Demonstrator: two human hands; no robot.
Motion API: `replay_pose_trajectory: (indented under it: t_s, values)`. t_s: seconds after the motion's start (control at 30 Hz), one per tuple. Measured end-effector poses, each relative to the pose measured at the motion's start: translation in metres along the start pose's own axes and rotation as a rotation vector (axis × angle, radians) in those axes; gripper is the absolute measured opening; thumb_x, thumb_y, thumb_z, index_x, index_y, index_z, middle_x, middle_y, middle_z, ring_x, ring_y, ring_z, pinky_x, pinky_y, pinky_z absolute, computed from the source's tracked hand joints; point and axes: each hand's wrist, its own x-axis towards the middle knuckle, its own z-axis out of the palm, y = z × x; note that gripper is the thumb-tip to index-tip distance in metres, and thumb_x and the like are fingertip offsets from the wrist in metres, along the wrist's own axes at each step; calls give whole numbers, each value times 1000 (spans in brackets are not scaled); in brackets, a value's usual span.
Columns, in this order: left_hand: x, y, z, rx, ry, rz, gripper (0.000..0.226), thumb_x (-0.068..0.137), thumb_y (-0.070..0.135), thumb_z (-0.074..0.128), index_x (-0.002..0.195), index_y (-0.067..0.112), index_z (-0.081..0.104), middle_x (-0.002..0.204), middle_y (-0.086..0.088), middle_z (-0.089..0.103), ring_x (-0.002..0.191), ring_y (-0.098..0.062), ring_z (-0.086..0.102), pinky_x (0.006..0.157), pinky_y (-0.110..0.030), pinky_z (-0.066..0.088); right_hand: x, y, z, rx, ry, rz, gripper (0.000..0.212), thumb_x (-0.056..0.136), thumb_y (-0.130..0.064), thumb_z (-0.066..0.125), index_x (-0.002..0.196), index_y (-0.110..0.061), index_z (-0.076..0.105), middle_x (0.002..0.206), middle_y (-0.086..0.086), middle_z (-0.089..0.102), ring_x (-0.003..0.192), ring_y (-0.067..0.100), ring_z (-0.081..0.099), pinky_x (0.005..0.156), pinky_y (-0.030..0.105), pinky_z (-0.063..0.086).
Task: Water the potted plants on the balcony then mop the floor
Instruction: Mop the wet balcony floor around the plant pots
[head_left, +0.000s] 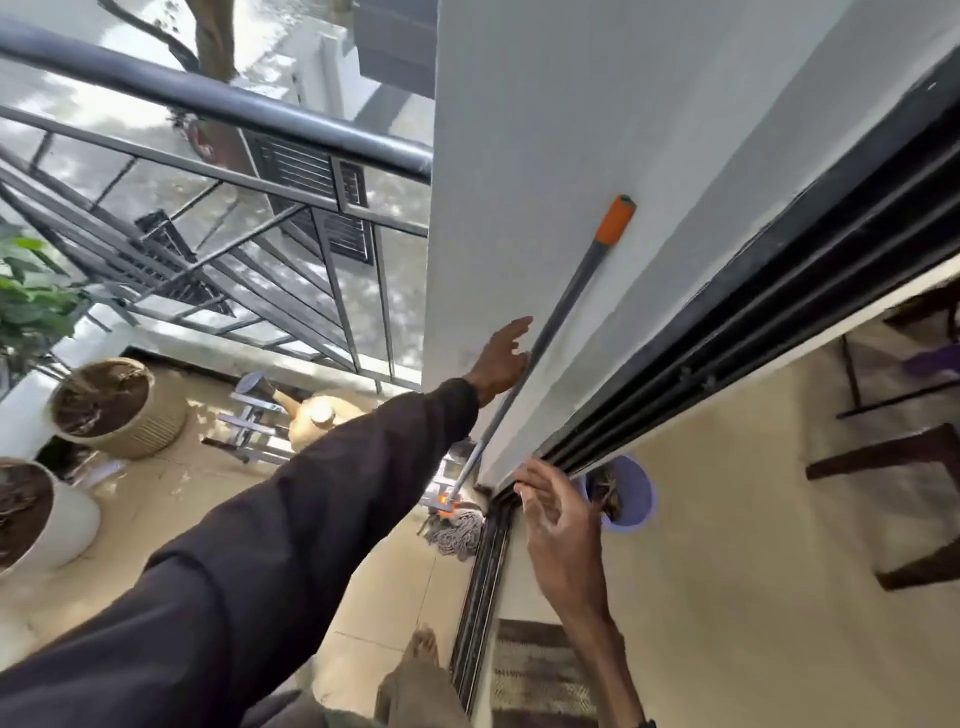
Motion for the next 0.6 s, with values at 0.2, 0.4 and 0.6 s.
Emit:
replay_pose_trajectory:
  t_s: [0.2, 0.4, 0.6]
  values:
    - [20, 11, 11, 154, -110, 10, 64, 95, -8, 52, 155, 8, 36, 157, -13, 42, 146, -28, 38, 121, -44, 35, 6, -1, -17, 36, -22, 1, 32, 108, -13, 60, 138, -20, 67, 121, -14, 75, 113, -8, 67, 95, 7, 50]
    - [-10, -2, 15, 274, 57, 69, 19, 99, 15, 62, 111, 1, 67, 111, -17, 71, 103, -32, 66, 95, -50, 54, 8, -15, -34, 58, 19, -68, 32, 109, -11, 56, 139, -19, 64, 123, -9, 75, 117, 5, 70, 101, 20, 55]
    - [-77, -31, 10, 210, -70, 188, 9, 97, 6, 63, 101, -1, 67, 94, -10, 72, 89, -20, 68, 84, -41, 58, 33, -64, -30, 105, 187, -302, 51, 109, -19, 60, 157, -11, 45, 152, -6, 54, 135, 1, 57, 115, 17, 46]
